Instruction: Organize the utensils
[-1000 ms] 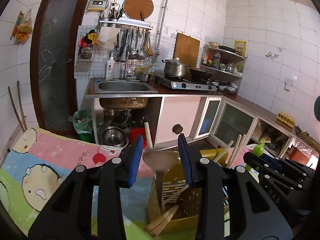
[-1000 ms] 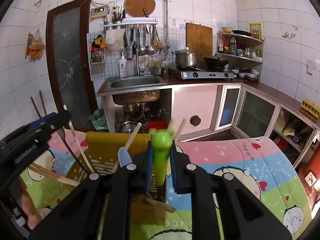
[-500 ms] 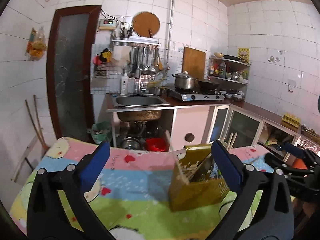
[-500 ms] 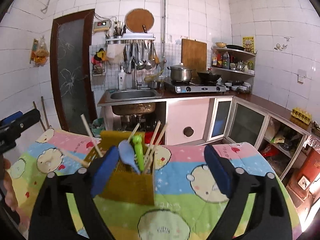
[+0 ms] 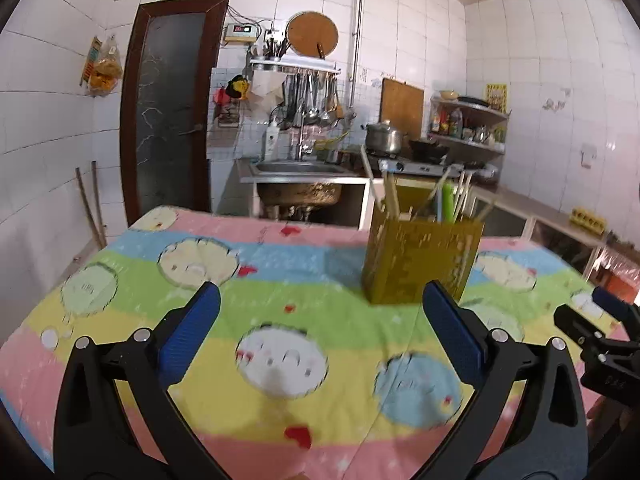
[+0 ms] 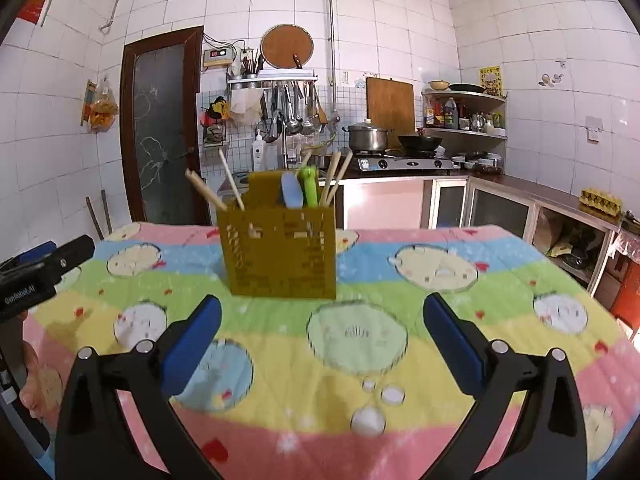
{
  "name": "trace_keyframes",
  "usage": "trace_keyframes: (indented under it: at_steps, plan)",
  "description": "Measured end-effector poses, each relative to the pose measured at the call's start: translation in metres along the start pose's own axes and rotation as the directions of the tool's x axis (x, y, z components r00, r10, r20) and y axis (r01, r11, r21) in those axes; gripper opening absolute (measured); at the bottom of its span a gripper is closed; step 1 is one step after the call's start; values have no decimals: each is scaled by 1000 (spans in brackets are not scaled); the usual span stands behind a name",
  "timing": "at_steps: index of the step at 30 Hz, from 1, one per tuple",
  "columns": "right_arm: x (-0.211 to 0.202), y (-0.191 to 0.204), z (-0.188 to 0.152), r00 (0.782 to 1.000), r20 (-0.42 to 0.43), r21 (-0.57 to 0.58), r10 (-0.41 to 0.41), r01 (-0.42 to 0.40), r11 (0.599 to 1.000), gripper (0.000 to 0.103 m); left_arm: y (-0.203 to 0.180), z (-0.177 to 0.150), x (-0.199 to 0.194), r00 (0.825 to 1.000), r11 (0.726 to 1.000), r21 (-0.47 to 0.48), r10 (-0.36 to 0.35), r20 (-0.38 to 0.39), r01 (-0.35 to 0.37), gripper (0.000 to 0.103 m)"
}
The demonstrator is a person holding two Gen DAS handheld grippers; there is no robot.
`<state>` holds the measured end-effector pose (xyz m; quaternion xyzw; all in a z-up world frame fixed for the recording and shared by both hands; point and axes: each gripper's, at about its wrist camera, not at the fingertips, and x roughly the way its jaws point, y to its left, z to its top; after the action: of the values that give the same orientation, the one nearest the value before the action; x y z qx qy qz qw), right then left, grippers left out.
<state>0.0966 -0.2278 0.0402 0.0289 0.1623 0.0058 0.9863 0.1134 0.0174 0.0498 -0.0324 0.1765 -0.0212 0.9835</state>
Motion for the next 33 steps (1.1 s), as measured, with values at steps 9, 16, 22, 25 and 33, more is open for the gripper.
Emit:
trace_keyframes:
  at_steps: [9,16,22,25,33]
  plan:
    - [-10,7,-26,1000,16,-11,-15,16,1000,99,0,-38,-11,999,999,25,27,34,-27,98]
    - [-12,8,-28,999,23,-21,-25,26,999,99,-4,-40,-11,998,998,52,41,41,-43,98]
    - [-14,1,-28,999,30,17,-37,36,999,99,-15,-42,-10,998,994,97,47,44,-51,98]
    - [-15,-1,-30,999,28,22,-36,35,999,99,-19,-43,-9,998,992,116,44,38,-48,98]
    - [-14,-3,-30,999,26,30,-42,41,999,99,-16,-43,-8,999,994,101,35,36,-38,98]
